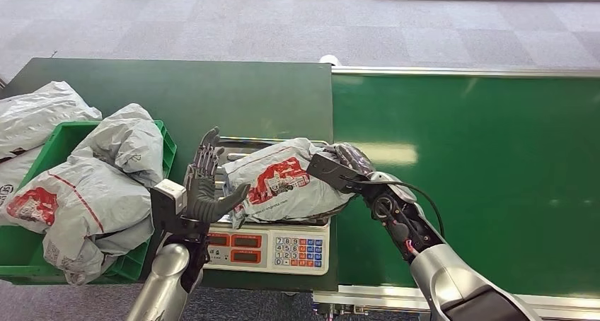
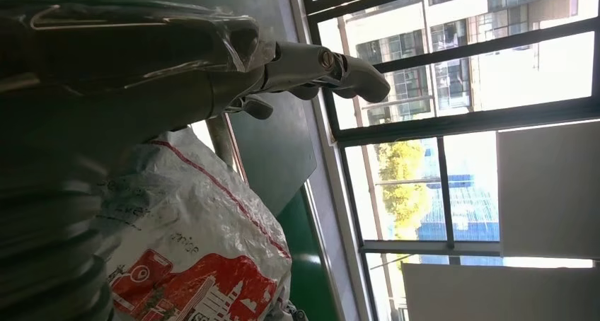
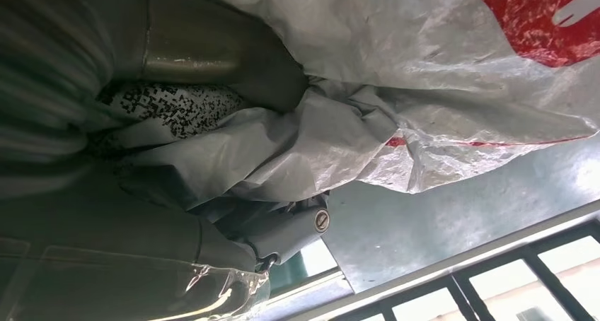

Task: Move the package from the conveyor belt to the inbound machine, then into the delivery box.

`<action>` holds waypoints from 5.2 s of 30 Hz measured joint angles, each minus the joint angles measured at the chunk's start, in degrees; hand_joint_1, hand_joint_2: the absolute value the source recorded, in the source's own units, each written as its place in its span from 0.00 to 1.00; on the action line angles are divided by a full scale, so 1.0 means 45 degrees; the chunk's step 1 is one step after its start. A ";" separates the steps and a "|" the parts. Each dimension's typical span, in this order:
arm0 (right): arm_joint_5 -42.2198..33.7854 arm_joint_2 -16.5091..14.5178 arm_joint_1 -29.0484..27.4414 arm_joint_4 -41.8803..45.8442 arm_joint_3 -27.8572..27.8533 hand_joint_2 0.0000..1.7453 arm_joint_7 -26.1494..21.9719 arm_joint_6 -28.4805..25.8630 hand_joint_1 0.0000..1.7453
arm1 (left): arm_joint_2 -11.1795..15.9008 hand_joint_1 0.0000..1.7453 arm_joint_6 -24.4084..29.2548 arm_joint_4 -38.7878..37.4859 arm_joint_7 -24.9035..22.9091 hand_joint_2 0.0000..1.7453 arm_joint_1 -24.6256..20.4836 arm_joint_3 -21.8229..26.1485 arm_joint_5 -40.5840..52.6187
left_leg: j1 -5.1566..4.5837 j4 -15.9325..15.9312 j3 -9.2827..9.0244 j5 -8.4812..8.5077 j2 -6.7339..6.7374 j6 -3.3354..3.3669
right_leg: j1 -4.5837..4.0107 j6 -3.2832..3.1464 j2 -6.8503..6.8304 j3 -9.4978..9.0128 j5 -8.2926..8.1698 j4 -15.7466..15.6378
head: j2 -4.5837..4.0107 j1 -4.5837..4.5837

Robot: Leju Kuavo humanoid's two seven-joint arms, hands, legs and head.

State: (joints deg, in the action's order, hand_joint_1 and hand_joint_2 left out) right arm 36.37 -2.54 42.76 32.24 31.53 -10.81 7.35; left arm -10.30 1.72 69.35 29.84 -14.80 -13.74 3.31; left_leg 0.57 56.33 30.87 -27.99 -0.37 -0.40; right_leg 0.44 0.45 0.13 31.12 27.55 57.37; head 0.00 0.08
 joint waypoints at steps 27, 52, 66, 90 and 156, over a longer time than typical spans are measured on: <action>-0.3458 -0.0211 -0.1417 0.1099 -0.1657 1.00 -0.3312 0.0593 0.00 | 0.0074 0.00 -0.0039 -0.0492 0.0437 1.00 -0.0198 -0.0663 -0.0420 | -0.0001 0.0001 0.0033 -0.0001 0.0000 0.0000 | 0.0001 0.0000 0.0002 0.0035 -0.0001 0.0000 | 0.0000 0.0000; -0.6825 -0.0100 -0.1967 0.1849 -0.2603 1.00 -0.4053 0.3996 0.00 | 0.0021 0.00 -0.0187 -0.0691 0.0603 1.00 -0.0280 -0.0699 -0.0420 | -0.0001 0.0001 0.0039 -0.0001 0.0000 0.0000 | 0.0001 0.0000 0.0002 0.0042 -0.0001 0.0000 | 0.0000 -0.0001; -0.9219 0.0317 -0.2942 0.3772 -0.3753 1.00 -0.3998 0.4044 0.00 | 0.0076 0.00 0.0210 -0.0721 0.1050 1.00 -0.0115 -0.0584 -0.0175 | -0.0001 0.0001 0.0042 -0.0001 -0.0003 0.0000 | 0.0001 0.0000 0.0001 0.0042 -0.0001 0.0000 | 0.0000 -0.0001; -0.9355 0.1078 -0.4860 0.4982 -0.5861 1.00 -0.3749 0.2318 0.00 | 0.0166 0.00 0.0657 -0.0631 0.1276 1.00 0.0039 -0.0486 0.1165 | -0.0001 0.0001 0.0059 -0.0003 -0.0018 0.0001 | 0.0002 0.0001 -0.0003 0.0055 0.0001 -0.0003 | 0.0000 -0.0002; -0.8563 0.0906 -0.5649 0.5770 -0.6904 1.00 -0.3357 0.2680 0.00 | 0.0060 0.69 0.2839 -0.4163 -0.2639 1.00 -0.1659 -0.1614 0.9781 | -0.0002 0.0000 0.0055 -0.0002 -0.0017 0.0001 | 0.0004 0.0001 -0.0003 0.0044 0.0000 -0.0003 | 0.0000 -0.0002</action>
State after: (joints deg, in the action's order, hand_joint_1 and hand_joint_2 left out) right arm -2.16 1.54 17.34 58.21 0.46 -25.92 19.41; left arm -10.03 14.50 50.62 17.97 -22.27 -21.00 47.33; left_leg 0.56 56.32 31.12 -28.00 -0.44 -0.39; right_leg 0.46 0.45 0.12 31.31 27.55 57.36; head 0.00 0.07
